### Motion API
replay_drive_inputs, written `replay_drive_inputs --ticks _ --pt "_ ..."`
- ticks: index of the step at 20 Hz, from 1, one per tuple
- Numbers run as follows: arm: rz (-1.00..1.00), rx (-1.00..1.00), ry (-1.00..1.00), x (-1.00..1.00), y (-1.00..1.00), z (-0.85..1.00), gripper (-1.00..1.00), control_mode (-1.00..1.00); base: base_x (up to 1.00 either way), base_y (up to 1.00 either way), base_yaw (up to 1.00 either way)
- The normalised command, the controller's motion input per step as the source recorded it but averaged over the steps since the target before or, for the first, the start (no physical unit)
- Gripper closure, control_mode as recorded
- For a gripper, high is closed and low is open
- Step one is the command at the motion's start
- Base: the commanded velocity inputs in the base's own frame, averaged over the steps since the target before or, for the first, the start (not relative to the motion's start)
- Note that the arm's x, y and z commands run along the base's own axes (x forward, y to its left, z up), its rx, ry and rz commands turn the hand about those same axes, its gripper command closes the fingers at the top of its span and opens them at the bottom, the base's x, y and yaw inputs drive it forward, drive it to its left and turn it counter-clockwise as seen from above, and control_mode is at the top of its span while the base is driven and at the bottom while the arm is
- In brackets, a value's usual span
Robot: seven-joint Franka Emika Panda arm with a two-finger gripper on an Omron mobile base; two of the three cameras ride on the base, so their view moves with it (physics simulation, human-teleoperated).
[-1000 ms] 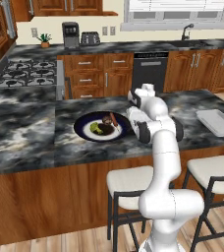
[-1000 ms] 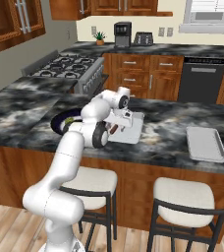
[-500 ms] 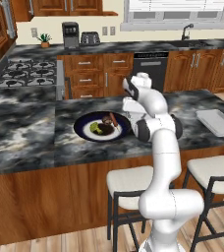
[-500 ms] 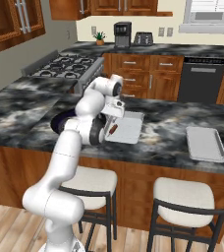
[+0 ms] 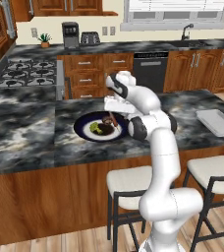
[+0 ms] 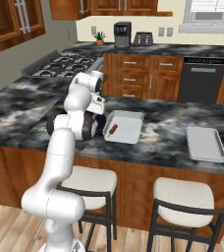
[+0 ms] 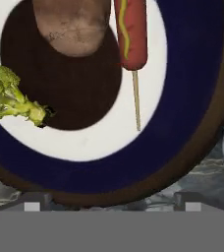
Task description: Place one cooked food and one vegetable from the large plate to each tupperware container.
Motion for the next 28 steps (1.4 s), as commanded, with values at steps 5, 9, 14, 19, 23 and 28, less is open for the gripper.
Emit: replay_drive_inputs --ticks 5,9,14,19,23,28 --pt "0.0 0.0 -0.07 -0.53 1.0 -0.18 -1.0 -1.0 0.0 0.0 0.0" --pt "0.0 -0.04 -0.06 -0.05 0.97 -0.22 -1.0 -1.0 0.0 0.0 0.0" --pt "-0.03 -0.09 -0.03 0.39 0.39 -0.09 -1.0 -1.0 0.0 0.0 0.0" --pt "-0.07 -0.06 -0.1 0.26 0.0 0.05 -1.0 -1.0 0.0 0.0 0.0" --pt "-0.01 -0.03 -0.05 0.56 0.0 -0.08 -1.0 -1.0 0.0 0.0 0.0" --pt "0.0 0.0 -0.05 0.51 0.0 -0.12 -1.0 -1.0 0.0 0.0 0.0"
